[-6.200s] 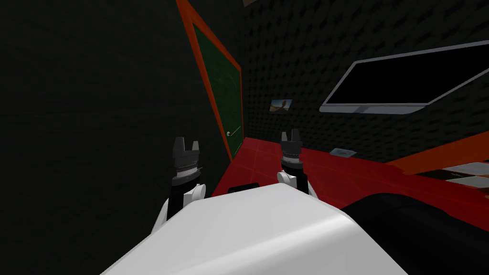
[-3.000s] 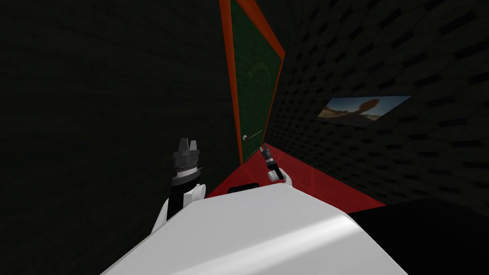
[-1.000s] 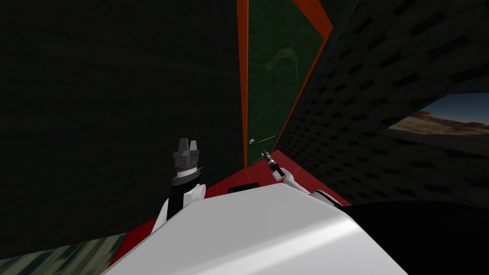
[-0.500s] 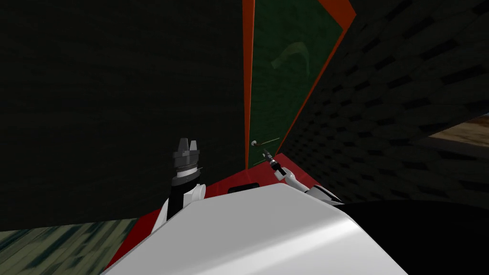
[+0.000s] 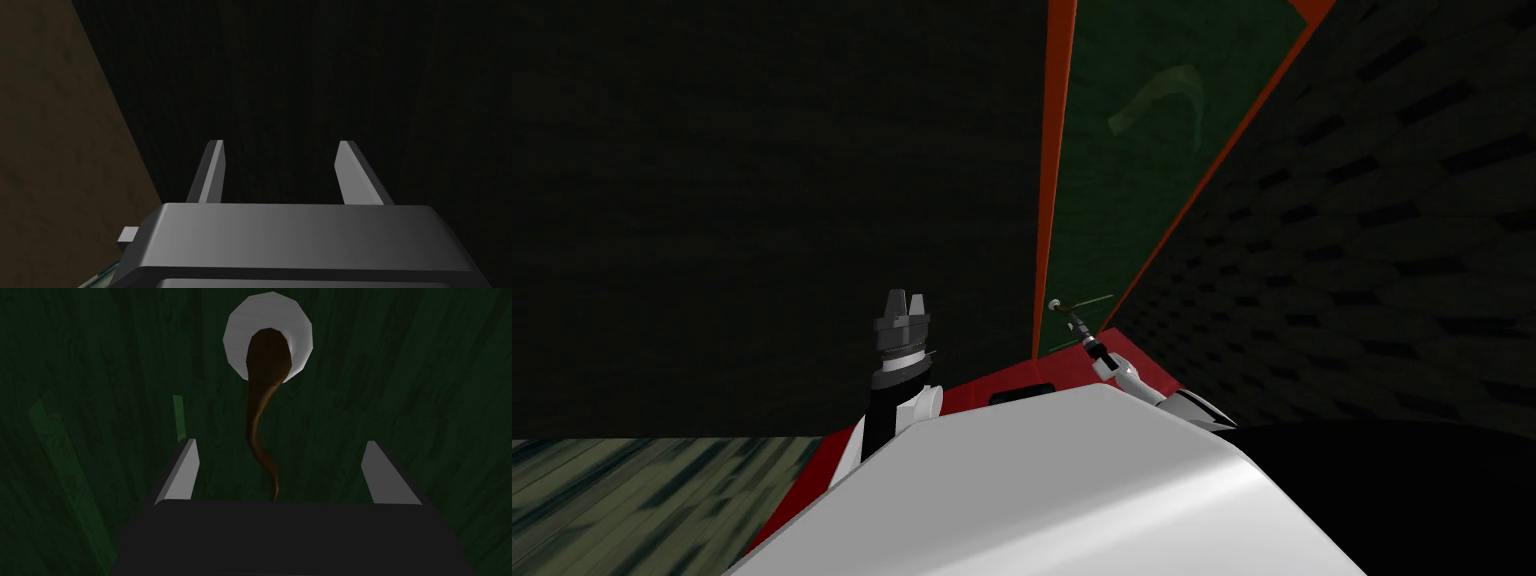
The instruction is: Pull the door open
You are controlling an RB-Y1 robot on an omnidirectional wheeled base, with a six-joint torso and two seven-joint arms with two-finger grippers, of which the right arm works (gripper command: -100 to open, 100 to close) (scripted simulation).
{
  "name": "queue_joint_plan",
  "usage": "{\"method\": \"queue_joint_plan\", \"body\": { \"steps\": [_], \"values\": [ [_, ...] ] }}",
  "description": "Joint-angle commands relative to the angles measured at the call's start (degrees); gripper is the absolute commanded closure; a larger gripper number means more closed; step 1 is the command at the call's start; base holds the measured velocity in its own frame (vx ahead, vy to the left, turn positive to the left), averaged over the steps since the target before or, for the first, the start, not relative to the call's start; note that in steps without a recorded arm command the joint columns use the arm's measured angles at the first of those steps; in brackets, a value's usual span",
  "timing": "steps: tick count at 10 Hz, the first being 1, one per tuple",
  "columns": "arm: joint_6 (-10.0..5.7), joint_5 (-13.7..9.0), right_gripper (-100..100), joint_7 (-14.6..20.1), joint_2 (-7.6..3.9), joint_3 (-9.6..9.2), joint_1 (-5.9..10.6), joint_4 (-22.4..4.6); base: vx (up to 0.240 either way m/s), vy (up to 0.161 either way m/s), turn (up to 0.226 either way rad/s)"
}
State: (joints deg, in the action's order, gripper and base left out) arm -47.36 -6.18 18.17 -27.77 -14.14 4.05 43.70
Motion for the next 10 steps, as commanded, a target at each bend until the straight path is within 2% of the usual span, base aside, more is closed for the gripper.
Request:
{"method": "queue_joint_plan", "body": {
  "steps": [1, 2, 4, 5, 6, 8, 9, 10],
  "values": [
    [-1.31, -0.32, -100, 0.50, -0.40, 0.55, 0.42, -2.14, 0.091, 0.044, 0.071],
    [-1.31, -0.32, -100, 0.50, -0.40, 0.55, 0.42, -2.14, 0.058, 0.026, 0.048],
    [-3.26, -1.40, -100, 1.26, -1.69, 2.51, -0.35, -4.72, 0.118, 0.050, 0.236],
    [-3.71, -1.65, -100, 1.43, -1.99, 2.96, -0.53, -5.31, 0.170, 0.032, 0.218],
    [-3.71, -1.65, -100, 1.43, -1.99, 2.96, -0.53, -5.31, 0.105, 0.009, 0.039],
    [-4.77, -2.25, -100, 1.84, -2.69, 4.03, -0.95, -6.71, 0.075, 0.007, 0.111],
    [-4.20, -2.07, -100, 1.58, -2.46, 3.72, -1.15, -5.74, 0.049, -0.005, 0.041],
    [-4.20, -2.07, 100, 1.58, -2.46, 3.72, -1.15, -5.74, -0.009, 0.001, -0.037]
  ]
}}
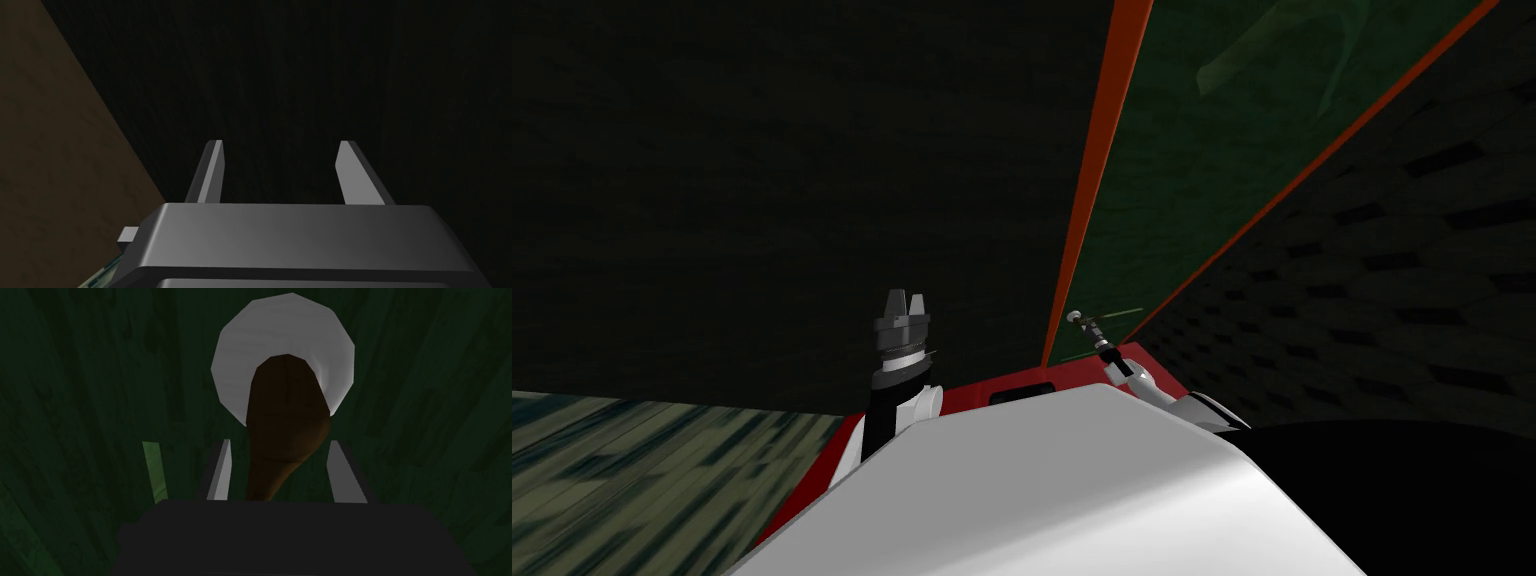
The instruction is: Pull the door open
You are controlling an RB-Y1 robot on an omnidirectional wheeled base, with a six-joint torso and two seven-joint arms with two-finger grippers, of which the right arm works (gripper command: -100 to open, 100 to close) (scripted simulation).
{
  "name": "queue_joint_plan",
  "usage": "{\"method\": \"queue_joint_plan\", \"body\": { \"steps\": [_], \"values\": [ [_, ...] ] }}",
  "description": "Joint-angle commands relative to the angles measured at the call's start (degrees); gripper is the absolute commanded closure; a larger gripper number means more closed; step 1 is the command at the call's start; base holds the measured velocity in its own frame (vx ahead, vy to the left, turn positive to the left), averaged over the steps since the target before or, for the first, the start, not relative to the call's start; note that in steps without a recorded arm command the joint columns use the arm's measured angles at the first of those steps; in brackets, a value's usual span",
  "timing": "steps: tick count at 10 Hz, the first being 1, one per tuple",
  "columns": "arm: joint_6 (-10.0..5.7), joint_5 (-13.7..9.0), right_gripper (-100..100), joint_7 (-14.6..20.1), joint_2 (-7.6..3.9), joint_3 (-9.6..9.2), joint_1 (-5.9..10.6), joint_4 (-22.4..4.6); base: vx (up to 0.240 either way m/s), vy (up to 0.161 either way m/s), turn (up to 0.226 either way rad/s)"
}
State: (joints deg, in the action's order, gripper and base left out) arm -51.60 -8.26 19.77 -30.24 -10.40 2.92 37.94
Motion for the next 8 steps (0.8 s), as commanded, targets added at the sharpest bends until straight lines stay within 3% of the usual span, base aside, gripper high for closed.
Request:
{"method": "queue_joint_plan", "body": {
  "steps": [1, 5, 8],
  "values": [
    [0.05, 0.01, 100, -0.02, 0.01, -0.02, -0.02, 0.01, -0.020, 0.001, -0.015],
    [0.05, 0.01, 100, -0.02, 0.01, -0.02, -0.02, 0.01, -0.003, -0.001, 0.002],
    [-3.03, -0.16, 100, 1.45, -1.74, -1.12, -1.65, -0.77, -0.162, -0.082, 0.180]
  ]
}}
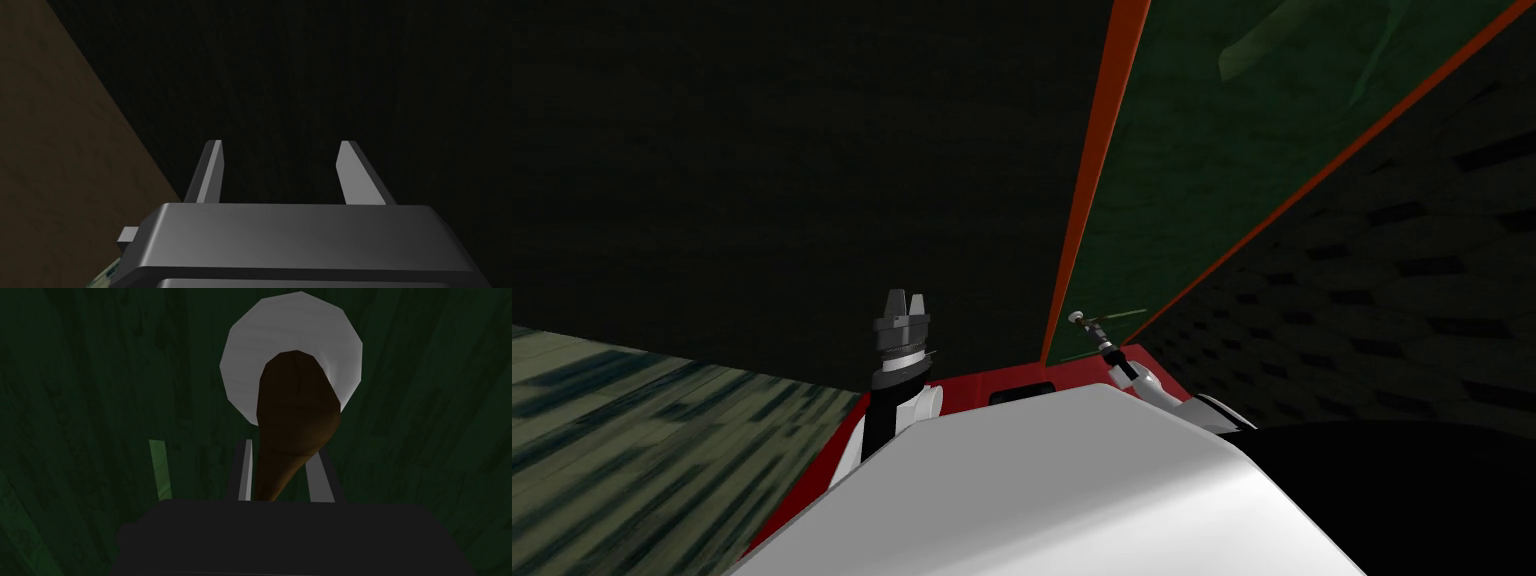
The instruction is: Pull the door open
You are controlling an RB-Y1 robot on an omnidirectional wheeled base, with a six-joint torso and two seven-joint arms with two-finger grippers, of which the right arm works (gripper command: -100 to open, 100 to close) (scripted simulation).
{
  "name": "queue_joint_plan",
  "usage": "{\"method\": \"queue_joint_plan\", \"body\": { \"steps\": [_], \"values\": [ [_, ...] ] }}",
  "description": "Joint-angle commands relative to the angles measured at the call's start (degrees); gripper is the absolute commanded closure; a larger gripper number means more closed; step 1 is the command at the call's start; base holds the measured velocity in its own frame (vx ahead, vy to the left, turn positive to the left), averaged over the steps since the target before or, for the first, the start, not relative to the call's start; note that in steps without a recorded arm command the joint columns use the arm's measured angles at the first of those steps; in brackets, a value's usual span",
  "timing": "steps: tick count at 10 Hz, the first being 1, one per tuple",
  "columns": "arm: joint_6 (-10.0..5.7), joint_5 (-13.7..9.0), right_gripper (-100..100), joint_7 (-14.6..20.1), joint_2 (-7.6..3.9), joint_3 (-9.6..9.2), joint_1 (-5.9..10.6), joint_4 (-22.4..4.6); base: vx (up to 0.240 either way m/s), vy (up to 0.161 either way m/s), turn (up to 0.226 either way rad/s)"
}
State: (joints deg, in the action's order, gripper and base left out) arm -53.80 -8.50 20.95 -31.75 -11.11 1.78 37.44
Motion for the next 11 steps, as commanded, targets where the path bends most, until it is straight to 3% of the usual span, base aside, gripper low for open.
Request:
{"method": "queue_joint_plan", "body": {
  "steps": [1, 5, 6, 7, 8, 11],
  "values": [
    [-2.02, 0.02, 100, 0.80, -0.88, -0.81, -1.11, -0.53, -0.214, -0.114, 0.200],
    [-6.14, -0.17, 100, 2.62, -3.13, -2.22, -3.17, -1.43, -0.199, -0.091, 0.182],
    [-5.87, -0.04, 100, 2.46, -2.60, -2.22, -2.58, -2.23, -0.089, -0.033, 0.028],
    [-7.66, -0.15, 100, 2.99, -3.18, -2.75, -3.42, -2.82, -0.140, -0.069, 0.164],
    [-8.15, -0.20, 100, 3.11, -3.37, -2.88, -3.64, -2.96, -0.186, -0.097, 0.194],
    [-11.58, -0.51, 100, 3.96, -4.70, -3.74, -5.16, -3.92, -0.184, -0.109, 0.183]
  ]
}}
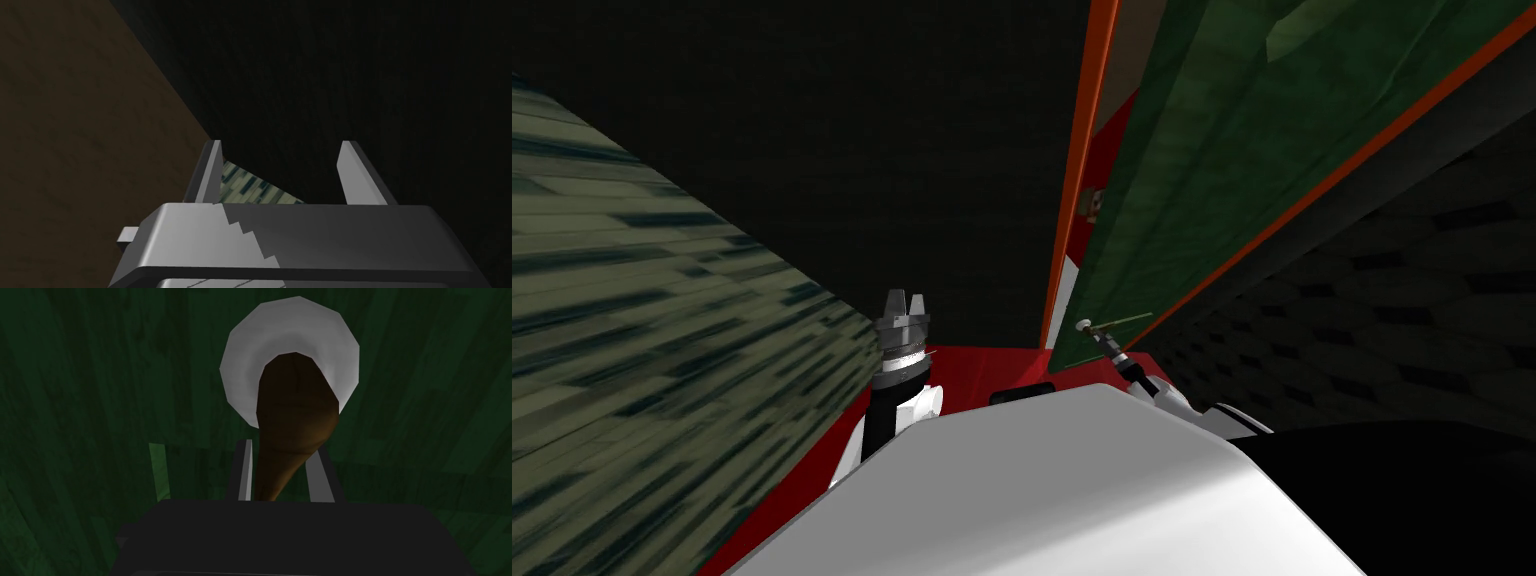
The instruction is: Pull the door open
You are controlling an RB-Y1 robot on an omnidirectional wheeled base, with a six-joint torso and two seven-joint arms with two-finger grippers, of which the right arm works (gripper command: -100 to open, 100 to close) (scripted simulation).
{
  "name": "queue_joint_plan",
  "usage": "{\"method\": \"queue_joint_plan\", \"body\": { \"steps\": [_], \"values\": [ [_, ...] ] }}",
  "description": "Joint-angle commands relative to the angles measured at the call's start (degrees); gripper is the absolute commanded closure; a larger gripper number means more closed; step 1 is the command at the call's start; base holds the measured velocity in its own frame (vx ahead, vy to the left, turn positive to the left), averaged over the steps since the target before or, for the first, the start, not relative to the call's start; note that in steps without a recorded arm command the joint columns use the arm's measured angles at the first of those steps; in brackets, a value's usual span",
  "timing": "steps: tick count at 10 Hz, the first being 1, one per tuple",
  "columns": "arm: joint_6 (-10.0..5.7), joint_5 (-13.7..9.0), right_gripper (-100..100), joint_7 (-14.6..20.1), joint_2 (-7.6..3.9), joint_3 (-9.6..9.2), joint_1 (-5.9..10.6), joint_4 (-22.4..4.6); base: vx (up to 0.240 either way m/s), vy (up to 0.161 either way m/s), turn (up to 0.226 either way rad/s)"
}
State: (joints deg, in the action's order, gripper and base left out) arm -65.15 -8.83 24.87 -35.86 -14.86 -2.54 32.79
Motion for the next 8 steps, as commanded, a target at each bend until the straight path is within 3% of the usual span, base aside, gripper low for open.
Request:
{"method": "queue_joint_plan", "body": {
  "steps": [1, 4, 5, 8],
  "values": [
    [-1.35, -0.29, 100, 0.31, -1.03, -0.28, -1.33, 0.42, -0.216, -0.102, 0.184],
    [-3.11, -0.45, 100, 0.75, -1.71, -0.72, -2.11, -0.08, -0.162, -0.054, 0.081],
    [-2.35, -0.33, 100, 0.64, -1.38, -0.80, -2.32, 0.42, -0.057, -0.020, 0.009],
    [-4.86, -0.72, 100, 1.02, -1.91, -1.45, -2.89, -1.15, -0.202, -0.090, 0.214]
  ]
}}
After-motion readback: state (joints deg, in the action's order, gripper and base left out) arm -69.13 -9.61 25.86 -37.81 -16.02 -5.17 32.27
